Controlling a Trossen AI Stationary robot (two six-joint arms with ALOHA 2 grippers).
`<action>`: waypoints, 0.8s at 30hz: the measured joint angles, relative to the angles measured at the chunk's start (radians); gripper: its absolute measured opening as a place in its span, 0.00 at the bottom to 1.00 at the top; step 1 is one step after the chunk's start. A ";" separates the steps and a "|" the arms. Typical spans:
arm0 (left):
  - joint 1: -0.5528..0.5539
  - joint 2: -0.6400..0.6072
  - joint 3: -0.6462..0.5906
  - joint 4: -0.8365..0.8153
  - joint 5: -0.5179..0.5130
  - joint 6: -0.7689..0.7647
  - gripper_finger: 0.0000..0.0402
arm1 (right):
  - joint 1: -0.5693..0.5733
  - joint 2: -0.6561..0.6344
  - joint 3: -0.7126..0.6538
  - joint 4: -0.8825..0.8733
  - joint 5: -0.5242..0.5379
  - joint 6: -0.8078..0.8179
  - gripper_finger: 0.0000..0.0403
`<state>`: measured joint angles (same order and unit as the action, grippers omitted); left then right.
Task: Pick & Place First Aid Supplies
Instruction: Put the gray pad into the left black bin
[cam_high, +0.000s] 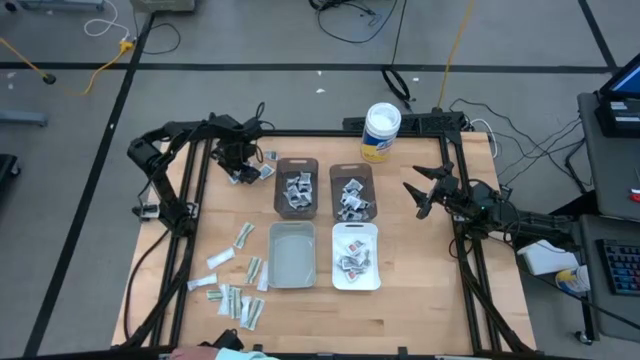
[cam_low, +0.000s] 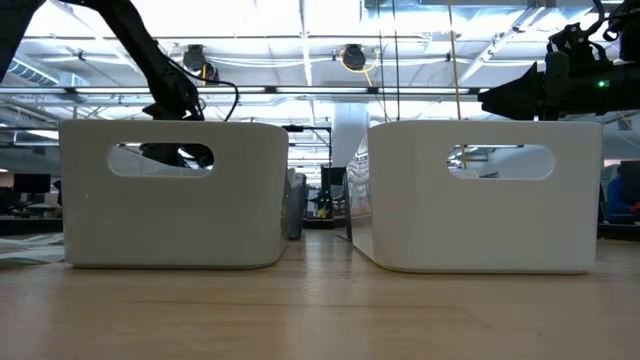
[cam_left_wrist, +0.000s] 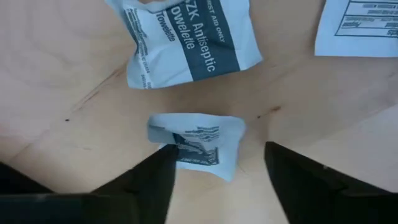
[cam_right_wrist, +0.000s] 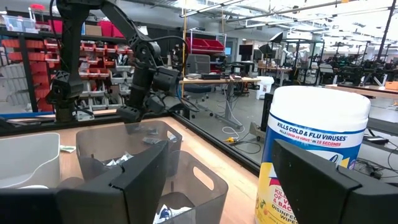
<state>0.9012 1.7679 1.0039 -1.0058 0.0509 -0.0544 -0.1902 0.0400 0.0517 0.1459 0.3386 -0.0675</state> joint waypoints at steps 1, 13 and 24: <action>0.000 0.000 0.000 0.001 0.000 0.000 0.57 | 0.000 0.000 0.000 0.000 0.000 0.000 0.69; 0.000 0.000 0.000 0.010 0.004 -0.002 0.04 | 0.000 0.000 0.000 0.000 0.000 0.000 0.69; -0.017 -0.023 0.000 -0.001 0.043 -0.035 0.01 | 0.000 0.000 0.000 0.000 0.000 0.000 0.69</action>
<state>0.8838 1.7447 1.0042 -1.0069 0.0939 -0.0889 -0.1902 0.0399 0.0517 0.1459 0.3386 -0.0674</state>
